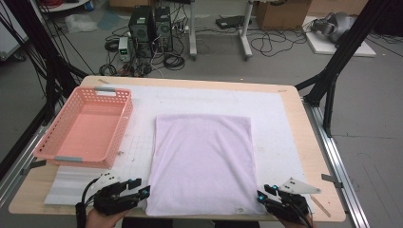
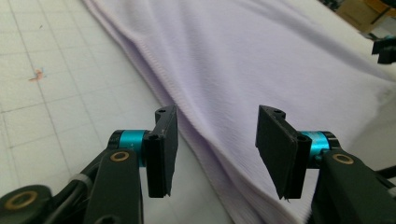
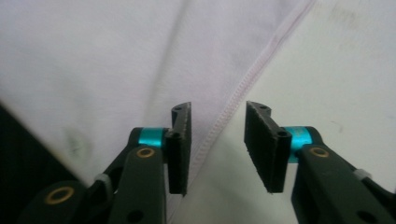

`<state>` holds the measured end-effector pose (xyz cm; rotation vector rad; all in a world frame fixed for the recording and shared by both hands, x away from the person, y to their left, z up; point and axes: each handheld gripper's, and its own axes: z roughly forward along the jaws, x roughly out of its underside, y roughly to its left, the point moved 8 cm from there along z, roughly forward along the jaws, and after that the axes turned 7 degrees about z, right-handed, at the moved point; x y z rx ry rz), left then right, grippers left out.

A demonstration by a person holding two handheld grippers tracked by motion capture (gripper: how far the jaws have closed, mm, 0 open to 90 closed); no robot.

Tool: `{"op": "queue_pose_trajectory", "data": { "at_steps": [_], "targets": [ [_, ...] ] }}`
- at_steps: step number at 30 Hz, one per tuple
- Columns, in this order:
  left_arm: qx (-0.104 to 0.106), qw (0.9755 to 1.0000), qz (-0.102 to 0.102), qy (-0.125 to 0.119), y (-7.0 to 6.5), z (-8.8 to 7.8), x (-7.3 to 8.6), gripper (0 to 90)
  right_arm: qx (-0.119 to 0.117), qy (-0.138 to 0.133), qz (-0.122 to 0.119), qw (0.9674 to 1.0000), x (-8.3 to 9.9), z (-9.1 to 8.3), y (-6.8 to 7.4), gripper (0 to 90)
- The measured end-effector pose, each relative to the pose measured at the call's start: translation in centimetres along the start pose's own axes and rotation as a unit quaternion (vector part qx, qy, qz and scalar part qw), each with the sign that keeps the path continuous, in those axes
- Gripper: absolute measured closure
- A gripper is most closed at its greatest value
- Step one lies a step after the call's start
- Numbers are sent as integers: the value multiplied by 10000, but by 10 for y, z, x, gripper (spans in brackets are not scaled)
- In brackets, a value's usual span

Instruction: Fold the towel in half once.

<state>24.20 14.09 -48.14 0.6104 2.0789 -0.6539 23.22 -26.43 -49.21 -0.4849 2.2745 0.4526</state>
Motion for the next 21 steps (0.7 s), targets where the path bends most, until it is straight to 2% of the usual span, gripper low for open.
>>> {"op": "queue_pose_trajectory", "data": {
  "at_steps": [1,3,4,5,6,7,8,11,12,14,15,16,17,19,21],
  "targets": [
    [-2,9998,-82,166,4,11,2,472,34,86,15,10000,1,6,0,579],
    [-26,9997,-44,244,4,15,4,471,93,126,18,9999,2,11,2,605],
    [-46,9994,16,353,3,20,7,473,92,187,-18,9998,3,10,3,712],
    [-95,9994,160,289,1,21,8,473,92,187,-18,9998,3,10,3,712],
    [-197,9978,507,387,-4,21,11,677,-27,324,-106,9994,5,6,8,847],
    [-160,9972,593,435,-6,20,12,829,1,381,-153,9992,6,5,9,853],
    [-174,9969,567,511,-7,18,12,864,-6,450,-125,9989,6,4,9,858],
    [-144,9964,559,626,-6,14,12,870,-51,559,-43,9984,7,1,8,860],
    [-48,9970,449,628,-3,8,12,869,-68,582,-73,9983,7,0,8,860],
    [99,9973,344,643,-2,4,12,859,-155,681,-55,9975,6,-3,8,836],
    [164,9974,324,615,-2,4,11,828,-198,679,-46,9975,4,-5,6,776],
    [164,9974,324,615,-2,4,11,738,-197,572,-41,9982,0,-5,4,663],
    [151,9979,402,487,3,8,3,631,-138,411,26,9991,-6,-5,-1,602],
    [109,9986,388,340,12,17,-9,523,-34,82,106,9999,-21,-4,-11,520],
    [82,9993,329,178,21,27,-25,464,30,-141,93,9999,-33,0,-18,500]
  ]
}}
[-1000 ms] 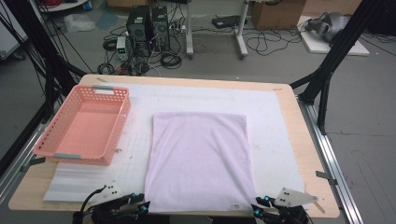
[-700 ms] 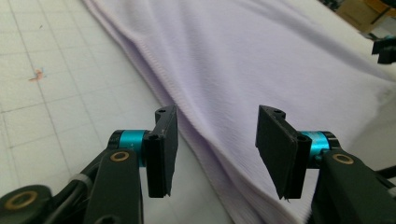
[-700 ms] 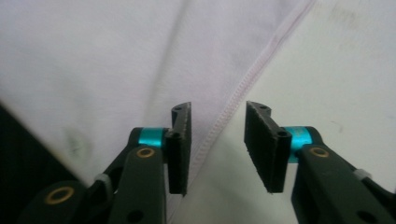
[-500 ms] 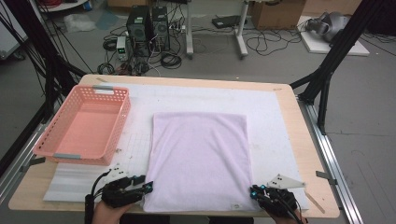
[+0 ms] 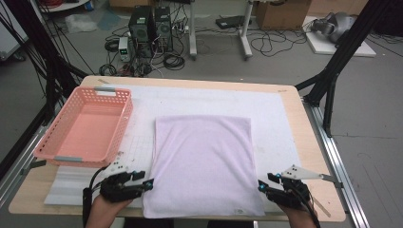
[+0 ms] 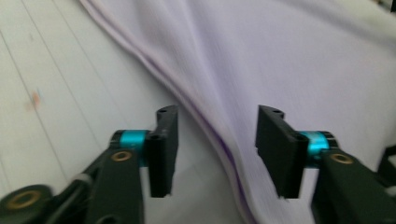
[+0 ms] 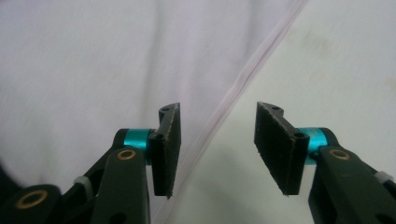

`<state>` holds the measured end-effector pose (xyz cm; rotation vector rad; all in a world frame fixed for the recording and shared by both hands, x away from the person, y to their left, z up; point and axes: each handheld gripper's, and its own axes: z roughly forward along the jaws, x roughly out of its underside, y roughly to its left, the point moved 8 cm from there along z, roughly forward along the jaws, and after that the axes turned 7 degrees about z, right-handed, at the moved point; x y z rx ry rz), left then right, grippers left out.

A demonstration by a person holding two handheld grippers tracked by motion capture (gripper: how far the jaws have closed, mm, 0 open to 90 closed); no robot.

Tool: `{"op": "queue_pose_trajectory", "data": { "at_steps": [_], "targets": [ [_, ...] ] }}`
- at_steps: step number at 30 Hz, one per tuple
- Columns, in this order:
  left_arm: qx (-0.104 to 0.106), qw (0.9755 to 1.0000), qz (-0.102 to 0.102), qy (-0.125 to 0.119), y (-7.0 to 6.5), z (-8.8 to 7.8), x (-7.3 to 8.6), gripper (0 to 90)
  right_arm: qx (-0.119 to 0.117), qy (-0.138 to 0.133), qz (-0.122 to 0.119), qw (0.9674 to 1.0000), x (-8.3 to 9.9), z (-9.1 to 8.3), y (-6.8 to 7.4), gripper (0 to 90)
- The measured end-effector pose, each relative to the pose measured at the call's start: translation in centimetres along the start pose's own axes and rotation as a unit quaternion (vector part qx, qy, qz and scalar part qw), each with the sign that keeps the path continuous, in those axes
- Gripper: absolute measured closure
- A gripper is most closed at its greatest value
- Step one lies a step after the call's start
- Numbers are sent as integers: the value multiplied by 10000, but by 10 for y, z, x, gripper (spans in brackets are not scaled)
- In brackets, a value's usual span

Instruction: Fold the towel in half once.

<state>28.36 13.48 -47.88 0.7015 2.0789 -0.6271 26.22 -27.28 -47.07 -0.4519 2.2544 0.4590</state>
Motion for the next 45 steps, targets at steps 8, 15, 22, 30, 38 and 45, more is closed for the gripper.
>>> {"op": "queue_pose_trajectory", "data": {
  "at_steps": [8,15,22,30,38,45],
  "targets": [
    [-424,9987,-189,-193,58,48,-52,432,59,-140,-142,9998,-28,27,-22,488],
    [-970,9942,-440,-128,114,92,-82,410,49,-117,-73,9999,-50,55,-45,449],
    [-996,9926,-686,75,146,126,-97,414,307,-209,227,9991,-95,98,-84,324],
    [-1135,9931,-43,297,151,136,-96,765,280,68,326,9991,-126,158,-97,406],
    [-1143,9932,-200,-103,162,132,-112,866,382,1,-61,9993,-136,167,-93,869],
    [-1281,9878,156,-867,165,130,-149,865,752,-897,-323,9926,-162,153,-98,868]
  ]
}}
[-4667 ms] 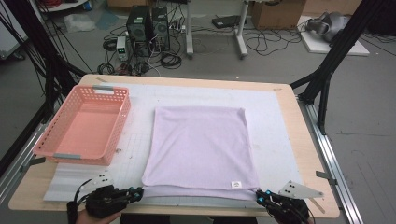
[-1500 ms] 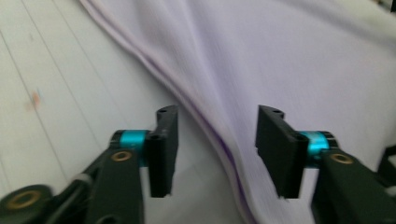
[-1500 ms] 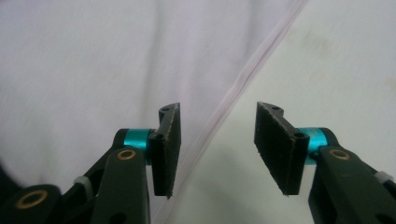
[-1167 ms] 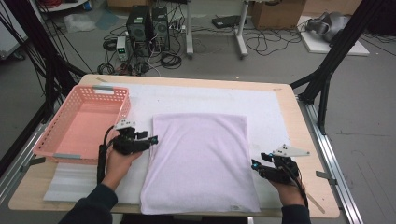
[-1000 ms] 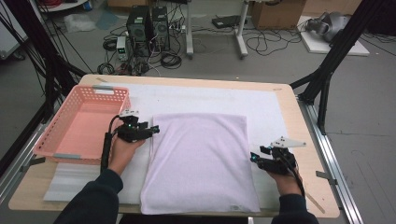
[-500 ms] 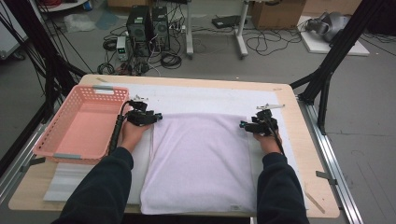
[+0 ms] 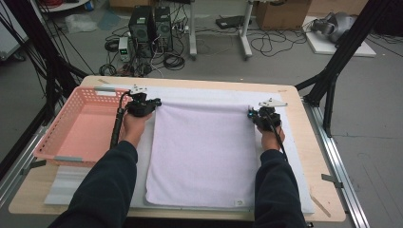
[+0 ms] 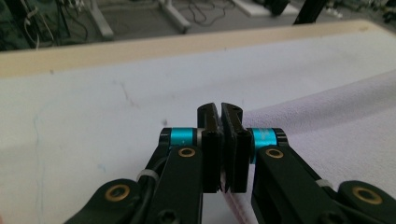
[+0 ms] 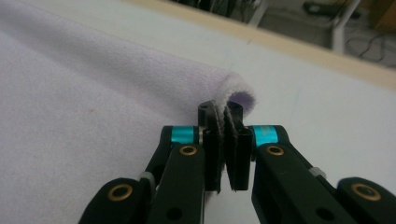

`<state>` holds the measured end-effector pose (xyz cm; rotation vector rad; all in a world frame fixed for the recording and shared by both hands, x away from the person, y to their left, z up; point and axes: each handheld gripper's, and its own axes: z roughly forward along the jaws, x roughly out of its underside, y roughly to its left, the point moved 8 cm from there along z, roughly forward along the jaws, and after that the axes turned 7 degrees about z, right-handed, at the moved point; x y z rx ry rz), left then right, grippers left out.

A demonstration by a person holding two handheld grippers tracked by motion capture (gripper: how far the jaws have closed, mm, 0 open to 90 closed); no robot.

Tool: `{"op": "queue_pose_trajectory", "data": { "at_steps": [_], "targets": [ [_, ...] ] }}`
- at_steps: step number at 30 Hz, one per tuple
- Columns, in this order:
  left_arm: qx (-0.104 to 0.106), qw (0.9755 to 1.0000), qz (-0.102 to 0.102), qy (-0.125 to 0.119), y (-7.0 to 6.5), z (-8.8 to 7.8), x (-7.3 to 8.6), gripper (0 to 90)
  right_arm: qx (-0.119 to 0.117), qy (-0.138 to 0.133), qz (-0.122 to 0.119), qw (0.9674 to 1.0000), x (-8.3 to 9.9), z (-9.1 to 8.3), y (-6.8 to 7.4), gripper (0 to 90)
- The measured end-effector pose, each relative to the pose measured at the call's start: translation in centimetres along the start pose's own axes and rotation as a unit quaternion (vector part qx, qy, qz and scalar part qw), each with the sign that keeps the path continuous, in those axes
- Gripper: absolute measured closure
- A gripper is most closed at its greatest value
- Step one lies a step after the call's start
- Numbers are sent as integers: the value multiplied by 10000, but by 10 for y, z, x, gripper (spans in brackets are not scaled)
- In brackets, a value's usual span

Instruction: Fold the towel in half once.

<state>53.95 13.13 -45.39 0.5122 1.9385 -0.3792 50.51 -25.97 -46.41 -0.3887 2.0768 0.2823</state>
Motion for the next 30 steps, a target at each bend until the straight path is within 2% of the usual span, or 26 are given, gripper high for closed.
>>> {"op": "queue_pose_trajectory", "data": {
  "at_steps": [1,2,3,4,5,6,7,8,9,10,11,13,14,15,17,18,19,20,21,22,24,26,27,28,29,30],
  "targets": [
    [0,10000,0,0,0,0,0,865,0,0,0,10000,0,0,0,868],
    [-77,9999,72,-78,0,2,0,863,200,-142,-64,9997,-6,0,-2,864],
    [-127,9999,14,12,-1,5,3,854,289,-109,-107,9995,-6,2,-1,857],
    [-200,9997,-115,128,0,7,7,796,385,-27,-151,9991,-6,6,-1,829],
    [-200,9997,-115,128,0,7,7,623,514,30,-148,9986,-4,9,-1,770],
    [-285,9975,-512,384,3,9,14,489,565,69,-13,9984,-2,10,-3,663],
    [-285,9975,-512,384,3,9,14,476,565,69,-13,9984,-2,10,-3,663],
    [-256,9973,-478,487,2,8,17,458,490,26,412,9979,-2,8,-9,619],
    [-242,9972,-458,543,2,8,20,458,490,26,412,9979,-2,8,-9,619],
    [-240,9955,-480,787,1,8,27,424,442,52,551,9975,-1,5,-13,611],
    [-240,9955,-480,787,1,8,27,410,442,52,551,9975,-1,5,-13,611],
    [-227,9933,-537,993,0,9,35,411,305,294,678,9968,5,5,-13,603],
    [-191,9911,-503,1217,-3,11,43,426,230,557,699,9957,12,6,-12,587],
    [-248,9918,-371,1201,-4,11,43,420,183,655,666,9955,16,8,-10,590],
    [-416,9921,-62,1185,-3,9,46,494,212,884,528,9945,25,11,-7,601],
    [-469,9924,-62,1137,-3,9,46,524,388,1036,301,9934,31,12,-8,593],
    [-469,9924,-62,1137,-3,9,46,518,531,946,203,9939,33,12,-10,586],
    [-525,9919,-78,1157,-2,8,46,518,531,946,203,9939,33,12,-10,586],
    [-605,9912,-99,1170,-2,7,46,460,726,847,344,9932,34,8,-15,570],
    [-613,9913,-179,1153,-2,6,46,460,726,847,344,9932,34,8,-15,570],
    [-469,9945,-268,900,-3,0,43,442,715,663,395,9944,31,-2,-19,573],
    [-206,9958,-348,827,-7,-5,40,368,553,382,549,9962,25,-15,-21,553],
    [-50,9965,-371,749,-11,-8,37,362,429,292,647,9966,24,-22,-21,537],
    [121,9990,-289,332,-21,-16,26,361,269,197,709,9969,22,-29,-20,519],
    [208,9995,-225,120,-26,-20,21,364,160,131,745,9970,22,-36,-20,489],
    [313,9993,-175,44,-31,-23,17,360,28,144,815,9966,22,-42,-18,457]
  ]
}}
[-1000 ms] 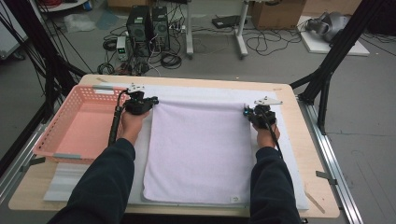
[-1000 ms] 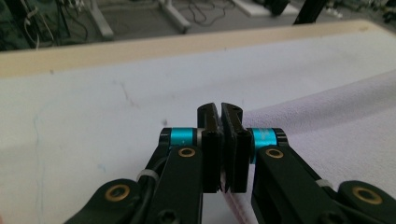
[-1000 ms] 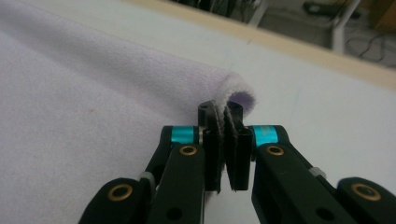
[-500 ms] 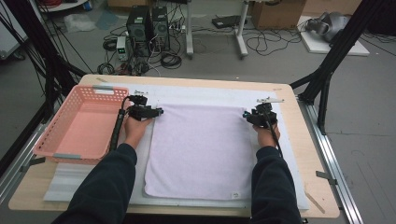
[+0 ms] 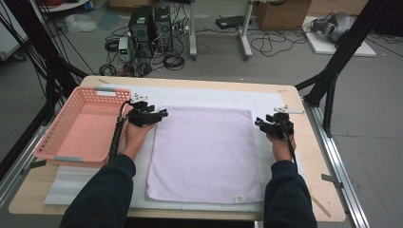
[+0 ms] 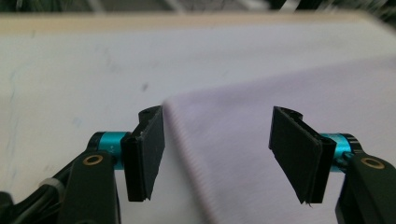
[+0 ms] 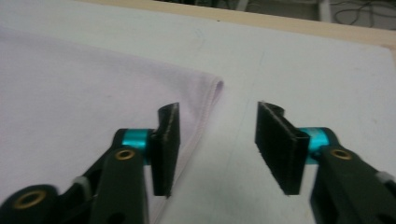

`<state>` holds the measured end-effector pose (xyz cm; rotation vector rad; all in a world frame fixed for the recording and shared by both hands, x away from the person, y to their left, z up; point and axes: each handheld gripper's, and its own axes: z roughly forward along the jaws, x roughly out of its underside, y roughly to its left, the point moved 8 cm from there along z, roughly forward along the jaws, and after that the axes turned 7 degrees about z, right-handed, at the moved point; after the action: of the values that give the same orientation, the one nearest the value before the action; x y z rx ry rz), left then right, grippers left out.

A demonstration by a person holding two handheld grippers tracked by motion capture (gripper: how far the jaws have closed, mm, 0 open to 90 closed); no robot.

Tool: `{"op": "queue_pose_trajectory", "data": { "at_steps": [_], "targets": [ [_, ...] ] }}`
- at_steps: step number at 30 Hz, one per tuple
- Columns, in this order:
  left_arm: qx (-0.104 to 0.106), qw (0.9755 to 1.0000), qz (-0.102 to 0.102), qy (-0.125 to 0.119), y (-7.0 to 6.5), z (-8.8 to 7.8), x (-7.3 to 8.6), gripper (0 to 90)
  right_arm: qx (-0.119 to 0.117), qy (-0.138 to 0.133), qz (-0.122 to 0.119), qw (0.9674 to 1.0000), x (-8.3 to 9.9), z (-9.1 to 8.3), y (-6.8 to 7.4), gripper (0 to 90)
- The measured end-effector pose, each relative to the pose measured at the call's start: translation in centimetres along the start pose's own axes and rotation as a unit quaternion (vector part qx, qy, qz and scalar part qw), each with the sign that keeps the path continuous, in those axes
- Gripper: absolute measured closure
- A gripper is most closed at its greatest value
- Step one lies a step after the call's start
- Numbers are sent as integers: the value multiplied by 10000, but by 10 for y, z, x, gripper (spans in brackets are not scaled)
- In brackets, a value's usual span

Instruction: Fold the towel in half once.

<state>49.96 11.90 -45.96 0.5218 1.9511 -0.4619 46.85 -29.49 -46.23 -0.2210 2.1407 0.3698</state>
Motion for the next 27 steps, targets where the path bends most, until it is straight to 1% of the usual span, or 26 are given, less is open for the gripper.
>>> {"op": "queue_pose_trajectory", "data": {
  "at_steps": [1,2,3,4,5,6,7,8,9,10,11,12,13,14,15,16,17,18,19,21,22,23,24,25,26,27],
  "targets": [
    [169,9998,-46,-91,-6,-2,-3,331,-133,-16,-13,9999,0,-7,2,458],
    [346,9993,-19,-136,-12,-5,-5,302,-165,-91,-114,9998,0,-14,4,447],
    [440,9988,9,-210,-18,-7,-7,283,-185,-102,-227,9995,1,-21,6,425],
    [440,9988,9,-210,-18,-7,-7,260,-243,-79,-301,9992,3,-27,9,405],
    [527,9981,122,-302,-26,-13,-9,235,-301,-33,-350,9989,5,-33,11,375],
    [503,9980,130,-367,-28,-16,-9,180,-360,14,-397,9986,8,-38,12,339],
    [514,9976,91,-453,-29,-19,-10,144,-415,30,-455,9981,10,-42,13,316],
    [524,9975,52,-469,-29,-22,-9,147,-448,59,-519,9976,13,-46,14,304],
    [524,9975,52,-469,-29,-22,-9,149,-450,114,-664,9967,17,-49,13,292],
    [499,9975,39,-489,-29,-25,-9,149,-450,114,-664,9967,17,-49,13,292],
    [451,9976,36,-518,-27,-28,-9,153,-386,218,-878,9951,24,-53,11,265],
    [493,9974,63,-519,-25,-33,-9,168,-364,220,-867,9953,27,-54,9,255],
    [493,9974,63,-519,-25,-33,-9,174,-376,237,-807,9958,30,-54,8,251],
    [545,9957,324,-669,-24,-35,-11,178,-399,257,-814,9955,31,-54,8,240],
    [545,9957,324,-669,-24,-35,-11,181,-404,269,-831,9954,32,-54,8,221],
    [611,9943,456,-751,-25,-36,-12,190,-415,296,-808,9954,33,-53,9,201],
    [611,9943,456,-751,-25,-36,-12,203,-415,296,-808,9954,33,-53,9,201],
    [523,9949,468,-719,-23,-36,-12,203,-450,271,-831,9952,32,-52,10,198],
    [536,9954,403,-687,-23,-36,-12,203,-440,267,-840,9951,32,-51,11,198],
    [525,9959,366,-632,-23,-36,-11,203,-452,280,-861,9949,32,-50,11,198],
    [546,9962,346,-586,-23,-36,-10,193,-453,312,-876,9946,32,-48,12,197],
    [547,9967,267,-538,-22,-37,-10,172,-434,320,-857,9949,32,-47,12,197],
    [543,9968,215,-544,-21,-38,-10,170,-445,322,-836,9950,32,-47,12,196],
    [543,9968,215,-544,-21,-38,-10,174,-444,315,-817,9952,32,-47,12,196],
    [518,9966,159,-620,-20,-39,-12,182,-449,286,-816,9952,31,-47,13,194],
    [508,9969,147,-579,-18,-38,-13,175,-467,258,-795,9954,30,-48,13,192]
  ]
}}
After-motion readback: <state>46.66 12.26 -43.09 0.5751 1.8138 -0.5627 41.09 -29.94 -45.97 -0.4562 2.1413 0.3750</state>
